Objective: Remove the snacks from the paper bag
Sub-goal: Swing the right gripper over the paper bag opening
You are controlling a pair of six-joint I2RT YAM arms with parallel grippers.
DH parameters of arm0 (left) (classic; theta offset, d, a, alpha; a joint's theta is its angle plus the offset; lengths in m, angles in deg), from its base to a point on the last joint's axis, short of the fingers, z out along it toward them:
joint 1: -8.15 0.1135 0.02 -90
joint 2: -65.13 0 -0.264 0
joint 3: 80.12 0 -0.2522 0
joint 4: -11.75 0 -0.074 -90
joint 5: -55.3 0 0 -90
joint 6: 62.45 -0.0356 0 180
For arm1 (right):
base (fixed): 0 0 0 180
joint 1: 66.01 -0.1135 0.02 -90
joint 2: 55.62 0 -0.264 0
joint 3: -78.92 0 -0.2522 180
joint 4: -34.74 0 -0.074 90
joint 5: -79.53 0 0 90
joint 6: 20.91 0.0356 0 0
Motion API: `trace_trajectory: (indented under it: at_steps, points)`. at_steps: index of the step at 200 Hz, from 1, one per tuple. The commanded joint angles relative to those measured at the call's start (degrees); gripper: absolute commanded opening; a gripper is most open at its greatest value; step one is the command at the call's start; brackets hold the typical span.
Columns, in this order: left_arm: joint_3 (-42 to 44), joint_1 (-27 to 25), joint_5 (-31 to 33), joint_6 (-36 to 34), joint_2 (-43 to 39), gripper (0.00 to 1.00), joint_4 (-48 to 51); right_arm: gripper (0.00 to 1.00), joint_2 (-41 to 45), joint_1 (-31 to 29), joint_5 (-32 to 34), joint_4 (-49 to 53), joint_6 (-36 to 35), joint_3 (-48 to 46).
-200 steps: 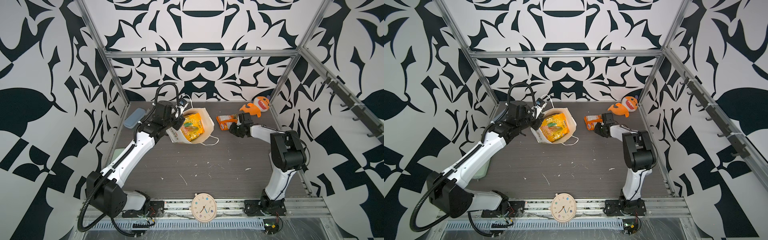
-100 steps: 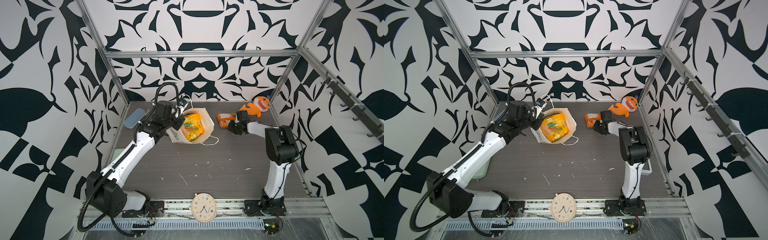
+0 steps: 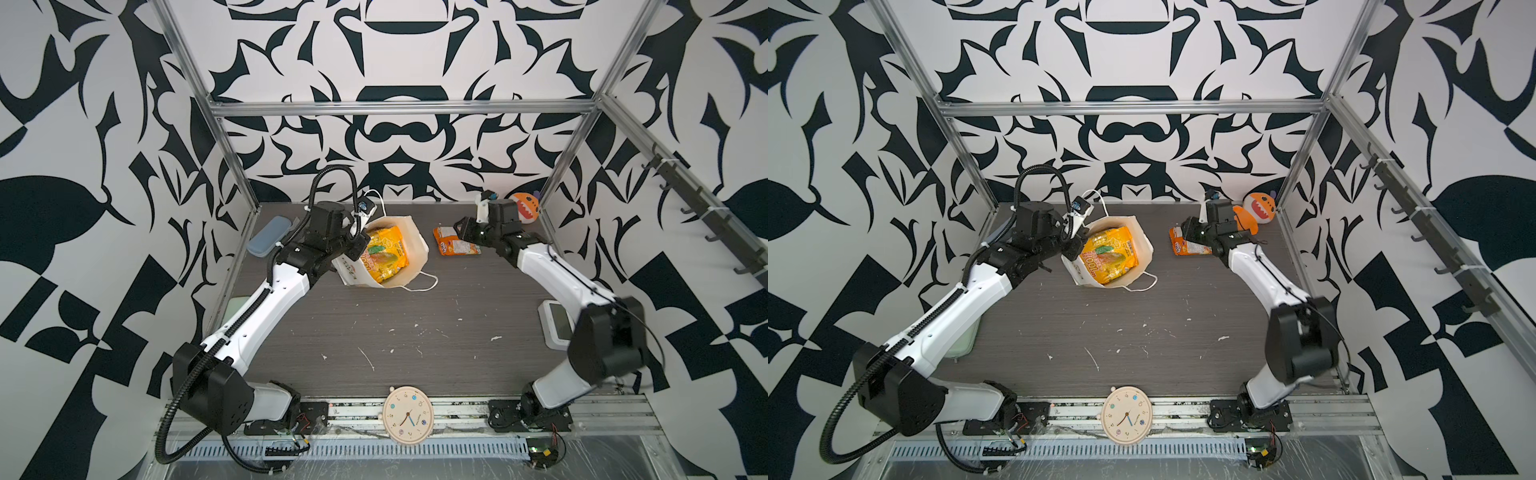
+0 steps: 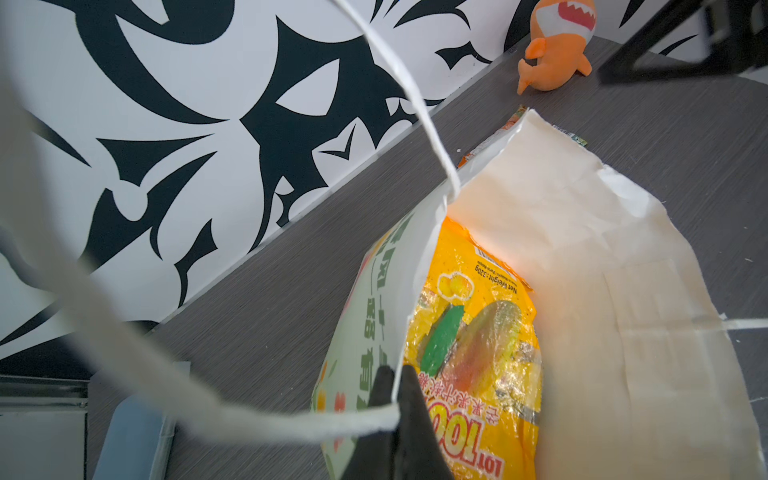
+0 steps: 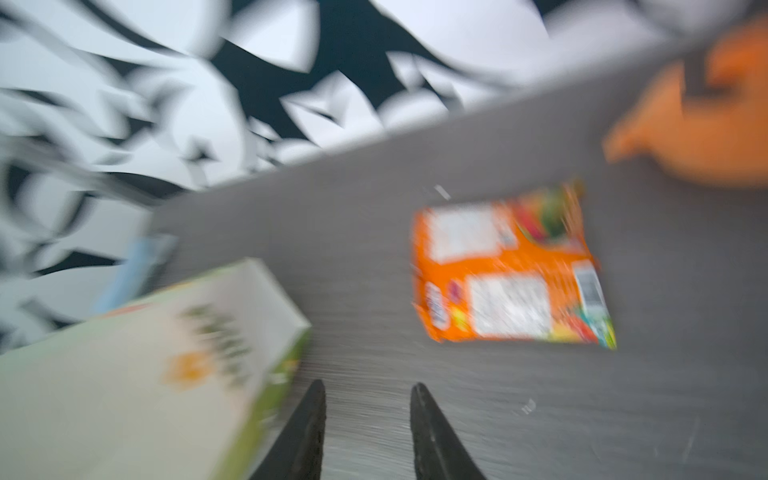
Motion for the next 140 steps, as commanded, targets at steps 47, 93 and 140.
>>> trace_trajectory:
  at_steps: [47,93,140]
  points:
    - [-0.4,-0.1,-1.6,0.0,0.2,0.0,-1.6,0.5,6.9,-18.3,-5.0,-1.2,-11.8,-1.1]
    - [-0.1,-0.1,-1.9,0.1,0.3,0.0,-1.8,0.54,-2.5,-23.4,0.2,0.3,-10.4,2.0]
    - [0.2,-0.1,-2.3,0.4,0.4,0.0,-2.1,0.61,-12.0,-24.0,7.9,4.8,-9.2,9.5]
